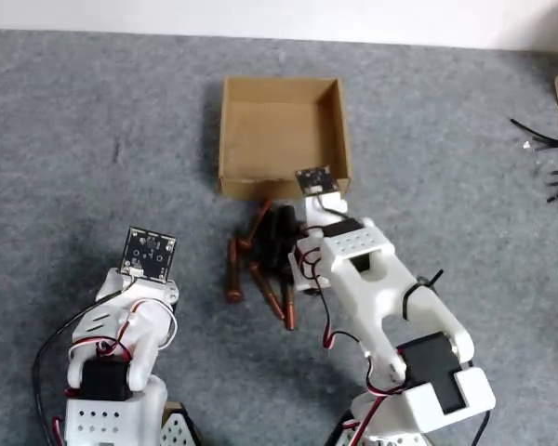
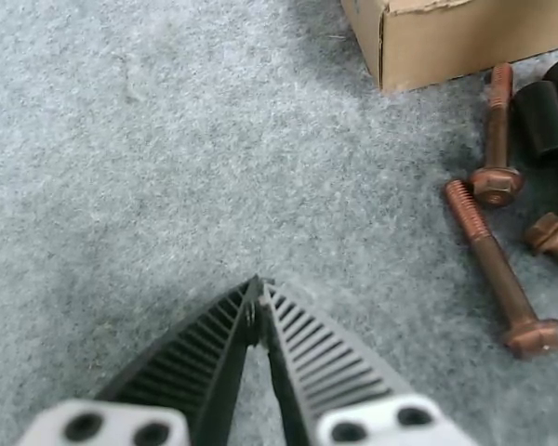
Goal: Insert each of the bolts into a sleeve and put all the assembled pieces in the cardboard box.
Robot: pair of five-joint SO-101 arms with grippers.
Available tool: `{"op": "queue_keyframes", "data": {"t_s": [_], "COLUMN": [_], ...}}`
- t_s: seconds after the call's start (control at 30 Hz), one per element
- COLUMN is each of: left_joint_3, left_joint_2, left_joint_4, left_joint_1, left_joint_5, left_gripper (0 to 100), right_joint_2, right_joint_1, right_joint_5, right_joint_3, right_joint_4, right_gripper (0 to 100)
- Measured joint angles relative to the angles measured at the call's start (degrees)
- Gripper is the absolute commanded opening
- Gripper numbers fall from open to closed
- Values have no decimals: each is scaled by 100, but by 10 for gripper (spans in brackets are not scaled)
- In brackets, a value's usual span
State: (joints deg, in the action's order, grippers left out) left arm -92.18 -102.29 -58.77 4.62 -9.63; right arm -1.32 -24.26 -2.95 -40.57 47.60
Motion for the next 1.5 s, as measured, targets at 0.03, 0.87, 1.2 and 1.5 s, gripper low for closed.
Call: {"op": "queue_keyframes", "data": {"t_s": [0.03, 0.87, 1.2, 1.5], "left_joint_3": [0, 0, 0, 0], "left_joint_2": [0, 0, 0, 0], "left_joint_4": [0, 0, 0, 0], "left_joint_1": [0, 0, 0, 0], "left_joint_5": [0, 0, 0, 0], "left_gripper": [11, 11, 11, 11], "right_joint_2": [0, 7789, 10242, 10514], "right_joint_1": [18, 721, 1020, 1424], "right_joint_5": [0, 457, 457, 457], "right_joint_3": [0, -5064, -5538, -5538], "right_joint_4": [-18, -2031, -1793, -1152], "right_gripper": [5, 4, 4, 4]}}
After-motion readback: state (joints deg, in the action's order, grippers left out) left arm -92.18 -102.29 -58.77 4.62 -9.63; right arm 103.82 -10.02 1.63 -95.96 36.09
